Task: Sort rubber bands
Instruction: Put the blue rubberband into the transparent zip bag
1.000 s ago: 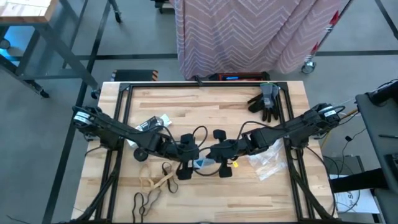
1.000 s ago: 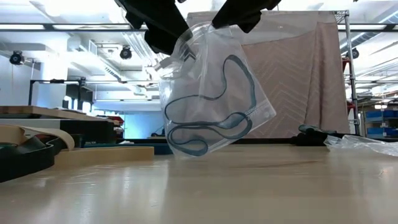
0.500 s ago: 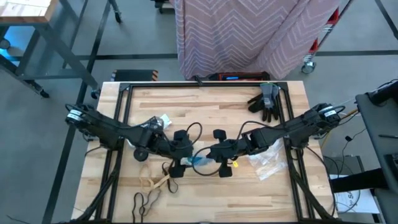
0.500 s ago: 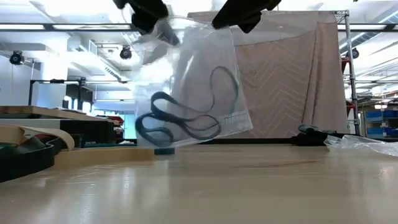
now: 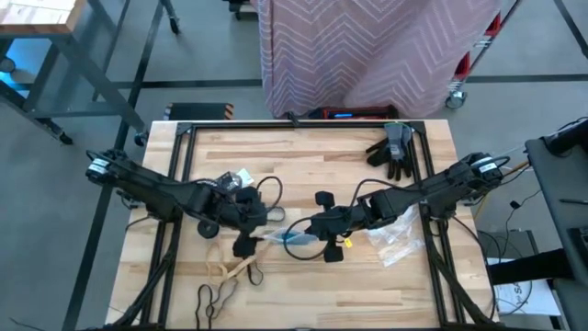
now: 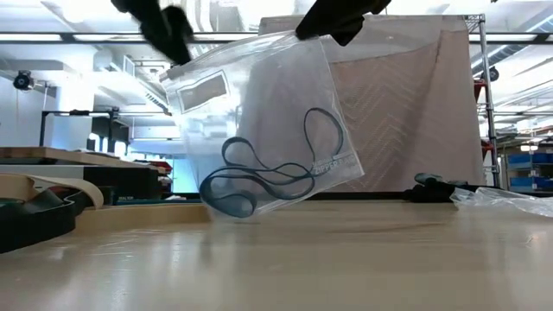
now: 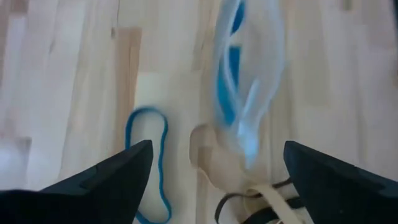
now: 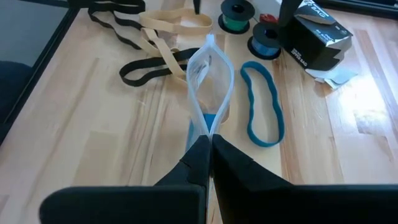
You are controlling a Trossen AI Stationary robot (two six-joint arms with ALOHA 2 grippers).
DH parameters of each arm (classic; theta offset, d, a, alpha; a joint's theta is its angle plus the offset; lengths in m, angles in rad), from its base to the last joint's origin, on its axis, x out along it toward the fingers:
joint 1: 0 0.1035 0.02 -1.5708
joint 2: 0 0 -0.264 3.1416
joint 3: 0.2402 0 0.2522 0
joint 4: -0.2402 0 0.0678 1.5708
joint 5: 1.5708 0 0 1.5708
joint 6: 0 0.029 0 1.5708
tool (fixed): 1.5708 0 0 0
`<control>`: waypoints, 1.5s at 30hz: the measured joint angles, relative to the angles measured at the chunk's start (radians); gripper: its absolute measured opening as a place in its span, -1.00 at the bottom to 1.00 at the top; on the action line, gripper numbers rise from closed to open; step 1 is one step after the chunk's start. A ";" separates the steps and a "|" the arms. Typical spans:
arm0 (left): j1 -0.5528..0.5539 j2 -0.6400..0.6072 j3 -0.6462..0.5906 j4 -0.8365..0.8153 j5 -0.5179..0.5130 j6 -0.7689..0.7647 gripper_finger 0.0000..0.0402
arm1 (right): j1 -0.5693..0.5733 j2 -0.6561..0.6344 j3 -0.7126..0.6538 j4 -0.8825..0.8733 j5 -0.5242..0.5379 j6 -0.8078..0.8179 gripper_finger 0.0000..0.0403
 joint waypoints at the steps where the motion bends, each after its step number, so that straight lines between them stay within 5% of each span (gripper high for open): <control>1: 0.000 -0.004 -0.023 0.007 0.000 -0.010 0.72 | 0.000 0.000 0.000 0.000 0.000 0.000 -1.00; 6: 0.018 -0.030 -0.149 0.016 -0.014 -0.031 0.63 | 0.000 0.000 0.000 -0.001 0.000 0.000 -1.00; 18: 0.148 -0.082 -0.475 0.371 -0.007 -0.017 0.65 | 0.000 0.000 0.000 0.000 -0.001 0.000 -1.00; 28: 0.223 0.009 -0.580 0.530 -0.013 -0.004 0.69 | 0.000 0.000 0.000 0.000 -0.001 0.009 -1.00; 37: 0.260 0.078 -0.613 0.644 0.004 0.040 0.27 | 0.000 0.000 0.000 -0.006 -0.001 0.045 -1.00; 45: 0.261 0.066 -0.615 0.631 0.033 0.043 -0.43 | 0.000 0.000 0.000 -0.008 -0.002 0.036 -1.00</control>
